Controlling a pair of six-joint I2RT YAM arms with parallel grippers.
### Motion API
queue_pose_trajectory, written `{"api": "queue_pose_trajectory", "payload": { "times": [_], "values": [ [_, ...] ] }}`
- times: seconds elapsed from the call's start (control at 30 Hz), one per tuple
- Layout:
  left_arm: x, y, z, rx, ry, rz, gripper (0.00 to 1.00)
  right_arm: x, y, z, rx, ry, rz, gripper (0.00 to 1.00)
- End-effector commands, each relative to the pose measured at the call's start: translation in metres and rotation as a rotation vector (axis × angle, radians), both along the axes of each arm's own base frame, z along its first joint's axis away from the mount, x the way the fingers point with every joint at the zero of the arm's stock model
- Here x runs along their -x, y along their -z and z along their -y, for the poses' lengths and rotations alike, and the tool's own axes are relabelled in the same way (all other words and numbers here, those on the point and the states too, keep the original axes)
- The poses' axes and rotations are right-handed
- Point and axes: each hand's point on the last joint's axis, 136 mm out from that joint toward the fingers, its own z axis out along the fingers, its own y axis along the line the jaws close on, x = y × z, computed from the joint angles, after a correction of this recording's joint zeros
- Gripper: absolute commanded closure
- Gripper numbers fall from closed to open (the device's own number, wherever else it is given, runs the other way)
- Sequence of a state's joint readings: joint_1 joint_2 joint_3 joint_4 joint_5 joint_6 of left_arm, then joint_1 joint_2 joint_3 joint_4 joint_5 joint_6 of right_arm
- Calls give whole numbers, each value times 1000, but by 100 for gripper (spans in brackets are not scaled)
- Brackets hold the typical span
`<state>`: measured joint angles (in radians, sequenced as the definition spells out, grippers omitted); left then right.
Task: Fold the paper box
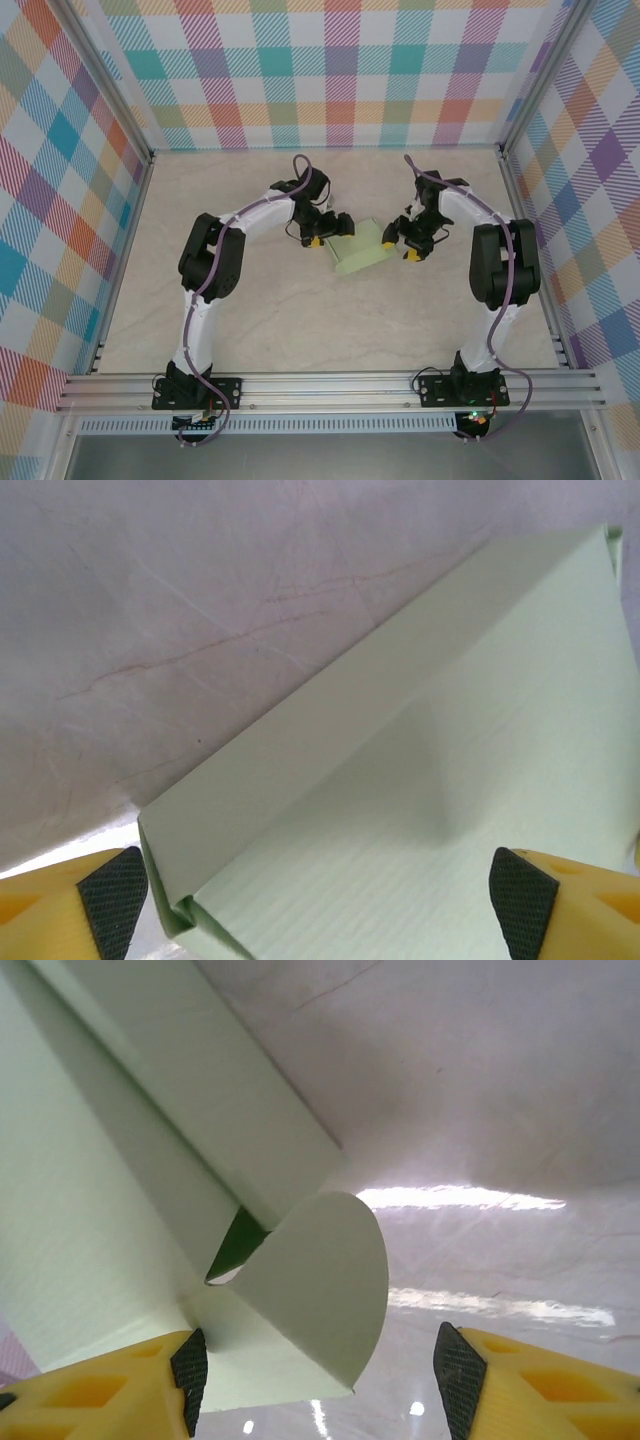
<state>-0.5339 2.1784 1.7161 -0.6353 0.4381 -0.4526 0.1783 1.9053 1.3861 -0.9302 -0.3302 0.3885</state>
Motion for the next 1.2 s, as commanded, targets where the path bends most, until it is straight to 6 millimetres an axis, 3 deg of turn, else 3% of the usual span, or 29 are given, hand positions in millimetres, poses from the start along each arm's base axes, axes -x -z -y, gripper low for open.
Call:
{"api": "queue_pose_trajectory", "payload": {
  "times": [0.0,0.13,0.3,0.53,0.7,0.87,1.03,1.17],
  "values": [
    [-9,-44,-6,69,50,126,7,-3,18,3,69,-3,-4,36],
    [-14,-44,-28,-22,71,157,7,-2,19,-1,58,9,-10,36],
    [-12,-31,-43,-123,130,193,7,-6,0,1,68,21,26,35],
    [-14,-11,-22,-127,216,237,12,-10,-32,-12,-38,26,79,30],
    [-14,10,-29,-188,242,236,14,-21,-32,-4,-47,45,89,32],
    [-12,29,-35,-232,267,210,18,-19,-28,-12,-107,64,66,35],
    [-9,36,-29,-147,240,139,32,-20,-24,-12,-138,79,59,36],
    [-7,38,-29,-72,207,110,34,-29,-31,-7,-156,87,82,37]
  ]
}}
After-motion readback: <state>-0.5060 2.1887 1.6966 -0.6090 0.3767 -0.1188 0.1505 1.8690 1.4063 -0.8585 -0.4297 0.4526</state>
